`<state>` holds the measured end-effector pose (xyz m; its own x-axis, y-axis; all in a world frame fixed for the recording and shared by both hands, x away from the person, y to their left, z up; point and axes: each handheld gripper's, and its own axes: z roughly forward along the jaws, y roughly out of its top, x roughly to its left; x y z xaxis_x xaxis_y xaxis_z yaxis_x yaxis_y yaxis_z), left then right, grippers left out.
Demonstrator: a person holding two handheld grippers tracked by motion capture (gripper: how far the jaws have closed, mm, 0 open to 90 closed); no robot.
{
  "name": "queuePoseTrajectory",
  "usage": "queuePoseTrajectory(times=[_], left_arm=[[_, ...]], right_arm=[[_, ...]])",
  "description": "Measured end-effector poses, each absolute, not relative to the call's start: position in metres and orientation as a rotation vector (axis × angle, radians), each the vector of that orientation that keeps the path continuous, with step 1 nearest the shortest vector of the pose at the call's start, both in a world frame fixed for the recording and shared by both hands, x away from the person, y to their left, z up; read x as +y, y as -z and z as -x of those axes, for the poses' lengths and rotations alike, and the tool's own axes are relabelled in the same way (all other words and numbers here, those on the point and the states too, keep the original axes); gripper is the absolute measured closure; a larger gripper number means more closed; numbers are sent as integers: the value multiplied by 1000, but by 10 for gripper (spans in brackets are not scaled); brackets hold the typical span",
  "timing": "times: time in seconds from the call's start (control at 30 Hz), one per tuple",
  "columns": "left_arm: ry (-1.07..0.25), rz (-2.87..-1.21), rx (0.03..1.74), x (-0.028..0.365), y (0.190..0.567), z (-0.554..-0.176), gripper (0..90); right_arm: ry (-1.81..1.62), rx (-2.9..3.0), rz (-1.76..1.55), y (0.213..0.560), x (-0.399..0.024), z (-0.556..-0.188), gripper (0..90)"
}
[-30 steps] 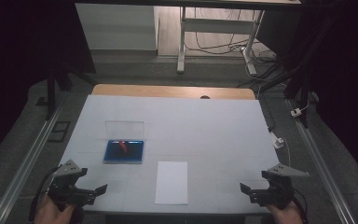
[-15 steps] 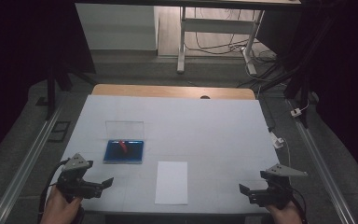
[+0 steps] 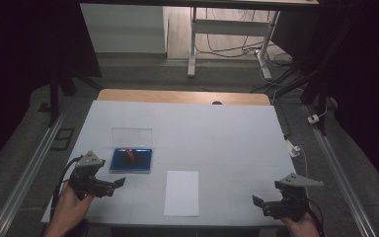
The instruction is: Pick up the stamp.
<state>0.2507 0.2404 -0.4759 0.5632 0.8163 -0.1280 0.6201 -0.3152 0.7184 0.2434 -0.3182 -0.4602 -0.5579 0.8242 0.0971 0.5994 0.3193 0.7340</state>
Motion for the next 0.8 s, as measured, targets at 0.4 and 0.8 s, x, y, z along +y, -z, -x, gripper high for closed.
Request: queuePoseTrajectory(times=[0.4,0.8], left_arm=[[-370,-2082,1135,235,478,-281,3],[-368,-2147,1108,230,485,-314,0]], right_arm=[[-1072,2309,-1271,461,-317,-243,0],[-1064,2317,-1262,461,-316,-244,0]])
